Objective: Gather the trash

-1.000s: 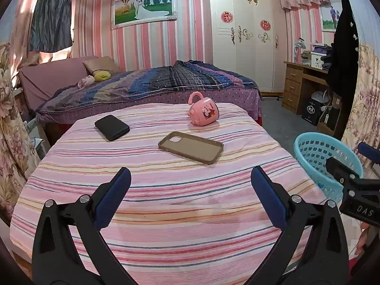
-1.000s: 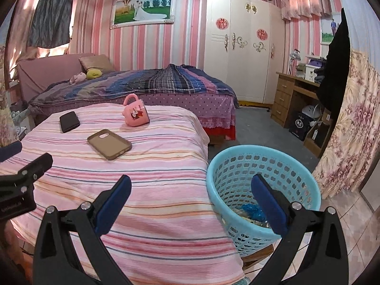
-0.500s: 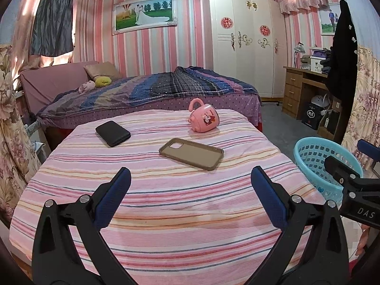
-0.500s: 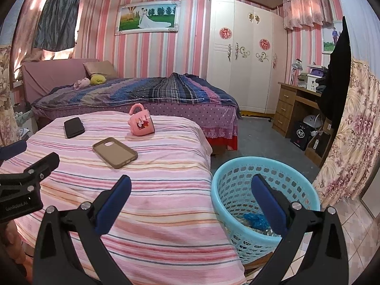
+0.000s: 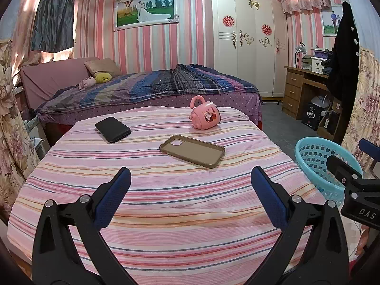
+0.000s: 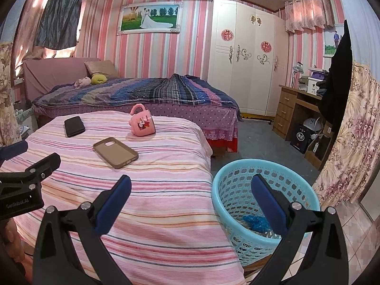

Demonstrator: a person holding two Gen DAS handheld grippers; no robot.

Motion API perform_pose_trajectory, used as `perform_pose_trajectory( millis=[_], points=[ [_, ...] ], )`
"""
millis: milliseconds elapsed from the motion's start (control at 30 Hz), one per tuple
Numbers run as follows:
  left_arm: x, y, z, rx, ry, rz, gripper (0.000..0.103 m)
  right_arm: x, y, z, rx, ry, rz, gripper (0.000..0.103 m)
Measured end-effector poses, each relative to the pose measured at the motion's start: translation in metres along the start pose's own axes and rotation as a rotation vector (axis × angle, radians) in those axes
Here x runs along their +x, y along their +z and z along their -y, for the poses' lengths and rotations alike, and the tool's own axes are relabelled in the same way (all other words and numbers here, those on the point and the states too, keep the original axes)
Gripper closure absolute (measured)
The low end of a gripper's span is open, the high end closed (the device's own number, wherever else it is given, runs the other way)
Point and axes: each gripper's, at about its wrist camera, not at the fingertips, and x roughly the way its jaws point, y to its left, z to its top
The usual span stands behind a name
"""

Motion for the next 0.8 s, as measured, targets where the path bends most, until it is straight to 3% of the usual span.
perform_pose_trajectory(
  millis=[800],
  points=[
    [0.0013,-0.0014,0.0007,-0.004,0.004,0.000,0.005,-0.0008,0.0015,0.0100,-0.007,-0.011,0.007,0.004]
  ],
)
